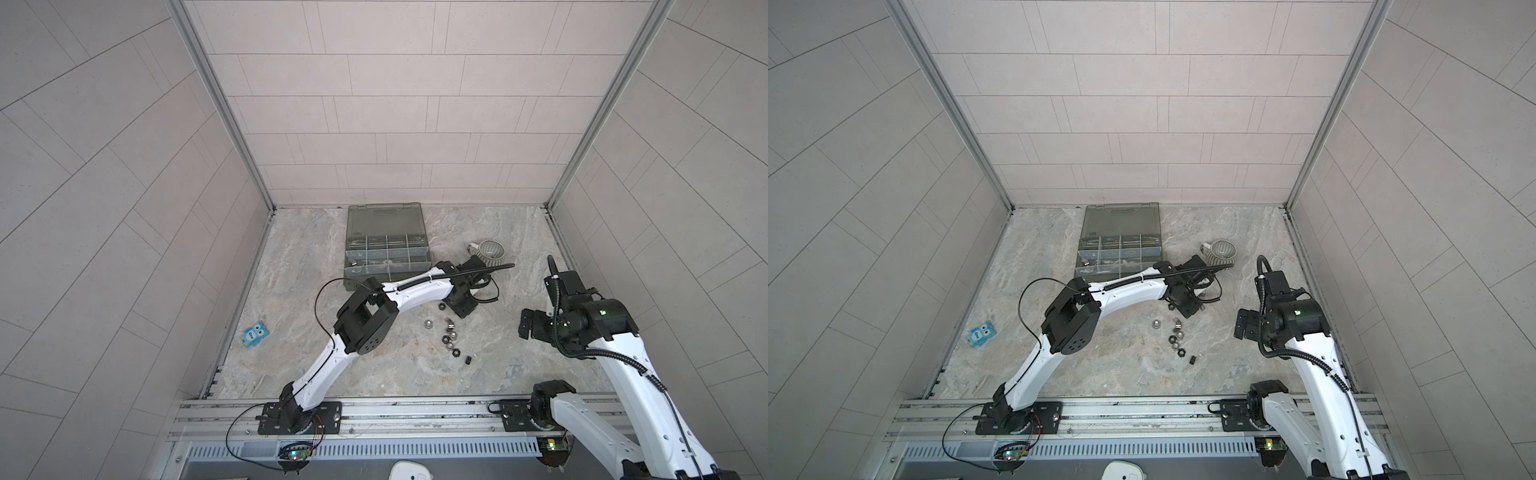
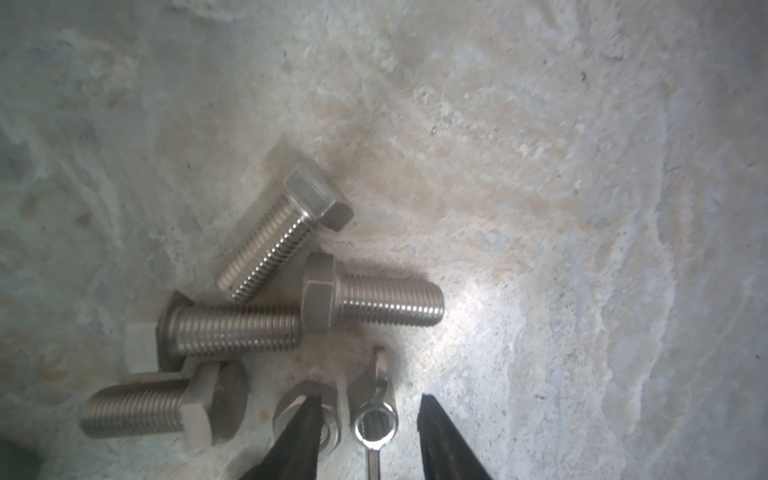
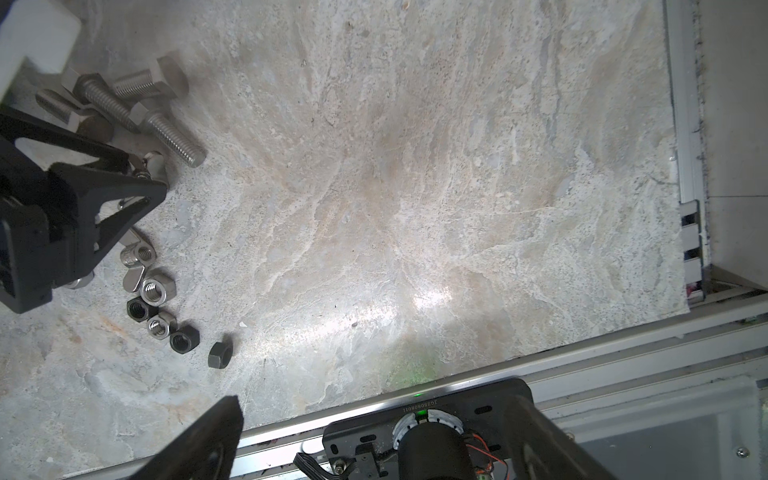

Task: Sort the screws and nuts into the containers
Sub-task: 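Lower the left gripper onto a steel wing nut beside the bolts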

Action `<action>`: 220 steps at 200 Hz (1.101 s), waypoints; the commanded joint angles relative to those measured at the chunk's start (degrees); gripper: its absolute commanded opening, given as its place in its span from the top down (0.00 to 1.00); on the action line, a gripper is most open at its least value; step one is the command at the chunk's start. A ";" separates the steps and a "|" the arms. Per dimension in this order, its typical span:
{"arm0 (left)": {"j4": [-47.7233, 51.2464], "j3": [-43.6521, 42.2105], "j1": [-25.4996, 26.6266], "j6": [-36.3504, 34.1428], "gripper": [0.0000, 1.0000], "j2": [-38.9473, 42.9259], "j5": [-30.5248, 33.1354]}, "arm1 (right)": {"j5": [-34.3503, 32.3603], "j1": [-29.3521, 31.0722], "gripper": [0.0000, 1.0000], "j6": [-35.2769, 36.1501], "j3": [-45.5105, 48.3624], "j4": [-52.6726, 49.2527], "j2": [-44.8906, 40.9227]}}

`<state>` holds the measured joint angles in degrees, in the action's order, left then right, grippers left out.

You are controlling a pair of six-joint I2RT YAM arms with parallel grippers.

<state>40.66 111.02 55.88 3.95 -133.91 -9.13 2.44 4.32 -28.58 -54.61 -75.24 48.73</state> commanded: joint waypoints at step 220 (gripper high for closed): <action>-0.47 -16.74 -6.04 2.31 0.58 10.42 -1.14 | 0.71 -0.71 0.01 -0.26 0.81 0.76 0.79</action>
<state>34.61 94.48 49.60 5.69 -124.55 -11.03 3.38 3.79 -28.58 -53.95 -73.80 50.22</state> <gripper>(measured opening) 0.413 0.992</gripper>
